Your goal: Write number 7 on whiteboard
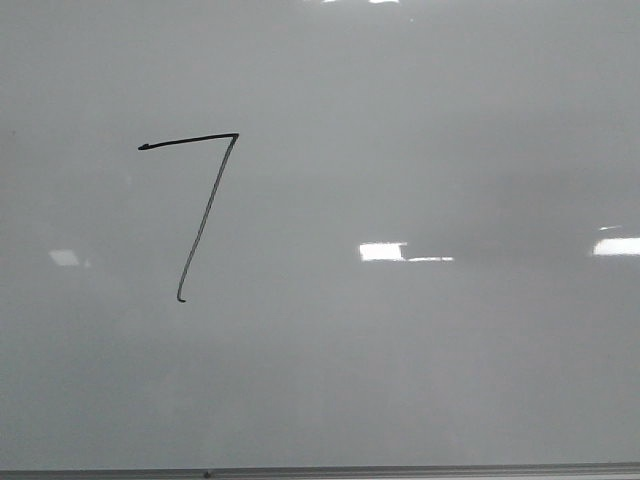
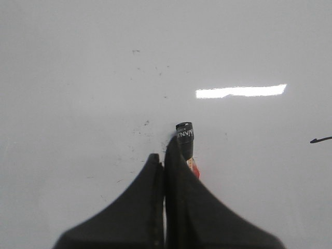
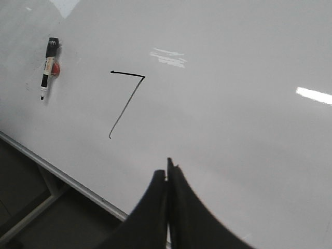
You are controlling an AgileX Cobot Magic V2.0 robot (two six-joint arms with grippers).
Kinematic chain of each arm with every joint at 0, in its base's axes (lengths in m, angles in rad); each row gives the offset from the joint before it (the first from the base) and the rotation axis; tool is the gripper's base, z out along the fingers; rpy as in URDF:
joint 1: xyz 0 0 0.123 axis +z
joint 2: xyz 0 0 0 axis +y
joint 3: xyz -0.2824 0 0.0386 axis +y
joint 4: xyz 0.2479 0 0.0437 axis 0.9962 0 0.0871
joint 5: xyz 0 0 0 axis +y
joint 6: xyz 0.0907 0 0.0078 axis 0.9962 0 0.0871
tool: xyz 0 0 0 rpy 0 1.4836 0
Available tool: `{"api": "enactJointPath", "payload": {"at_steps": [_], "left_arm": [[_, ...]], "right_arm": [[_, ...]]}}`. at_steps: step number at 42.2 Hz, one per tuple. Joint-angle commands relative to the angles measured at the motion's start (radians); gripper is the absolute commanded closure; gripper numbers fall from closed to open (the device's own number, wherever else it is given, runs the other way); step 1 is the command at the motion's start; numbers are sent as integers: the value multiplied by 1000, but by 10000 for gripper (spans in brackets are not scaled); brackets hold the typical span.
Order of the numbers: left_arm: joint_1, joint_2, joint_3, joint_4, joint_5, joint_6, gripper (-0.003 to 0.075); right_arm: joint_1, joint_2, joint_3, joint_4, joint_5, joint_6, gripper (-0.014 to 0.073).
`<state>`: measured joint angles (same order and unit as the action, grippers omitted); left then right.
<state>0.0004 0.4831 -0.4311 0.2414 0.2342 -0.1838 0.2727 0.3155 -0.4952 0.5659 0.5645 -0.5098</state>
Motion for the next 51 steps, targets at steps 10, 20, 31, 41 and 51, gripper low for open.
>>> {"api": "enactJointPath", "payload": {"at_steps": [10,20,31,41,51], "left_arm": [[0,-160,104,-155,-170,74,741],[-2,-401,267,-425,-170,343,741],[-2,-502,393,-347,-187,343,741],[-2,-504,442,-315,-207,343,741],[-2,-504,442,-316,-207,340,741]], "right_arm": [[-5,10,-26,24,-72,-1,662],[-5,10,-26,24,-72,-1,662],[-5,11,-26,24,-70,-1,662],[-5,11,-26,24,-71,-1,662],[-5,11,-26,24,-71,-1,662]]}}
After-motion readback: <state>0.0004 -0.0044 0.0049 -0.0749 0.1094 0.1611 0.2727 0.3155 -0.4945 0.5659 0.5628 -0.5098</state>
